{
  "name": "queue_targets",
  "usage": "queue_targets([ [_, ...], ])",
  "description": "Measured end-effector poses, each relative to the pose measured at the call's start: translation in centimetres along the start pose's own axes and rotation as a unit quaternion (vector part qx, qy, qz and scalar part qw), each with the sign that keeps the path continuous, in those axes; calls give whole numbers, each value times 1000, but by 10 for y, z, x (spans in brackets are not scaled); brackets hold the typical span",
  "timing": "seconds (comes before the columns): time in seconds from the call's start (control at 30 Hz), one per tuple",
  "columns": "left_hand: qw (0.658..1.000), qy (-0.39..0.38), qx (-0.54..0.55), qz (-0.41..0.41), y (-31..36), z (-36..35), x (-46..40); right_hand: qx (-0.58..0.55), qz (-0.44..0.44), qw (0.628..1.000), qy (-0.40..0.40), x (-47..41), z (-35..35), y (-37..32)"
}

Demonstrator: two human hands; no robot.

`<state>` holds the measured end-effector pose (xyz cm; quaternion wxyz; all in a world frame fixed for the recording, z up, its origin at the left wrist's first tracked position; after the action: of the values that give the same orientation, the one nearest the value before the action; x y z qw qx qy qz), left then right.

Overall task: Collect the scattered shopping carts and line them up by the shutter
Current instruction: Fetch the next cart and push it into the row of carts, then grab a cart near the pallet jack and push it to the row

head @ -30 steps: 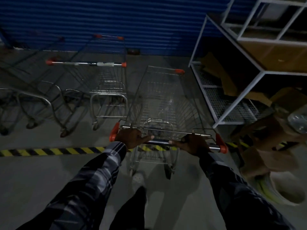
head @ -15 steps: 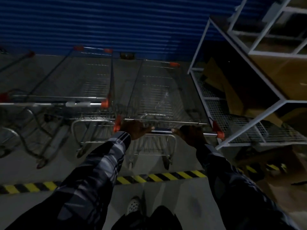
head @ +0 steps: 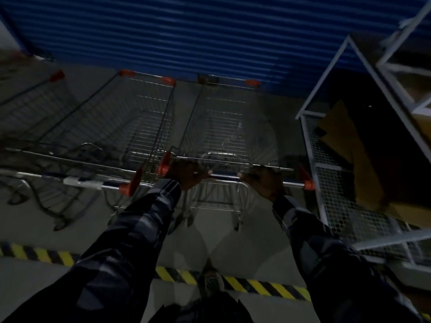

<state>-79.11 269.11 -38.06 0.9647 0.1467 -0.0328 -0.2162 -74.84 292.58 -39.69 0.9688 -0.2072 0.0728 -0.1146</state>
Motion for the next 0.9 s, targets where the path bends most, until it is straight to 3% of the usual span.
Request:
queue_targets([
  [0.1, 1000, 12, -18, 4, -11, -7, -23, -53, 8, 998, 14, -27, 9, -13],
  [0.33, 998, -20, -51, -10, -15, -16, -41, 30, -11, 998, 61, -55, 29, -25],
  [0.5, 996, 31, 81, 28, -29, 21, 0, 31, 87, 990, 110, -40, 36, -108],
  [0.7, 977, 190, 56, 73, -119, 105, 138, -38, 236, 969, 69, 45, -2, -286],
  [0.8, 955, 244, 49, 161, -184, 130, 250, -66, 328, 941, 53, 127, -33, -382],
  [0.9, 932, 242, 38, 266, -250, 133, 378, -82, 401, 912, -11, 224, -84, -471],
])
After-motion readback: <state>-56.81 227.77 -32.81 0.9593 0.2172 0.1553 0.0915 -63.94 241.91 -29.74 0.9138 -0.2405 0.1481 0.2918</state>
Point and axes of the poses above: each hand's wrist, its own x-axis away from the middle knuckle, its own z-axis out of the back of the hand, y = z × x, the point moved 10 cm from there along -x, towards the middle knuckle, and after that the axes turned 13 degrees about y, right-handed, at the moved point
